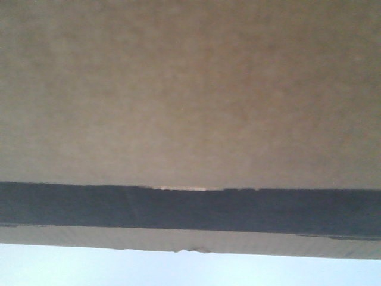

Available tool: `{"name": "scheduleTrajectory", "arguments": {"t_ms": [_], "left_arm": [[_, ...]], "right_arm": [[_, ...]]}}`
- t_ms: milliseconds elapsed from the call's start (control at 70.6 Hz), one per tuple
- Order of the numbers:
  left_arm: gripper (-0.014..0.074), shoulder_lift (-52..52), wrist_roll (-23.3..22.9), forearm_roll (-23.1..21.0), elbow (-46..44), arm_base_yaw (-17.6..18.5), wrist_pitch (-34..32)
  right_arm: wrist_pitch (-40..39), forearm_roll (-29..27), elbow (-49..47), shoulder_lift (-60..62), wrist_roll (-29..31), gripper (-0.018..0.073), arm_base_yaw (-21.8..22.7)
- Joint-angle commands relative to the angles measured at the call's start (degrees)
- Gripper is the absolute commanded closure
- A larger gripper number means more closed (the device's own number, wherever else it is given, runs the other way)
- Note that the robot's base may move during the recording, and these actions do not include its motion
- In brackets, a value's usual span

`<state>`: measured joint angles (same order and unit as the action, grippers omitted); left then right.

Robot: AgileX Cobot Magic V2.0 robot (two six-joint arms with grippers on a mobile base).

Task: Grab box from left shelf to table start
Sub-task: 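Hold the box with both grippers while the base drives toward the table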

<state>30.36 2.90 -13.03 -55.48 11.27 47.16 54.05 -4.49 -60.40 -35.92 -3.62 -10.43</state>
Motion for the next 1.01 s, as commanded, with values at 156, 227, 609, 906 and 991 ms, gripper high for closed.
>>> {"name": "scheduleTrajectory", "arguments": {"t_ms": [156, 227, 609, 906, 991], "left_arm": [[0.0699, -0.06, -0.33, -11.68, -2.22, 0.89, -6.94], [0.0699, -0.06, -0.33, -11.68, -2.22, 0.89, -6.94], [0.0699, -0.06, -0.33, -11.68, -2.22, 0.89, -6.94], [0.0699, -0.06, -0.33, -11.68, -2.22, 0.89, -6.94], [0.0699, -0.06, -0.33, -11.68, -2.22, 0.89, -6.94]], "right_arm": [[-8.47, -3.81, -2.22, -0.45, 1.40, 0.0501, -0.29], [-8.47, -3.81, -2.22, -0.45, 1.40, 0.0501, -0.29], [-8.47, -3.81, -2.22, -0.45, 1.40, 0.0501, -0.29], [-8.47, -3.81, -2.22, -0.45, 1.40, 0.0501, -0.29], [-8.47, -3.81, -2.22, -0.45, 1.40, 0.0501, -0.29]]}}
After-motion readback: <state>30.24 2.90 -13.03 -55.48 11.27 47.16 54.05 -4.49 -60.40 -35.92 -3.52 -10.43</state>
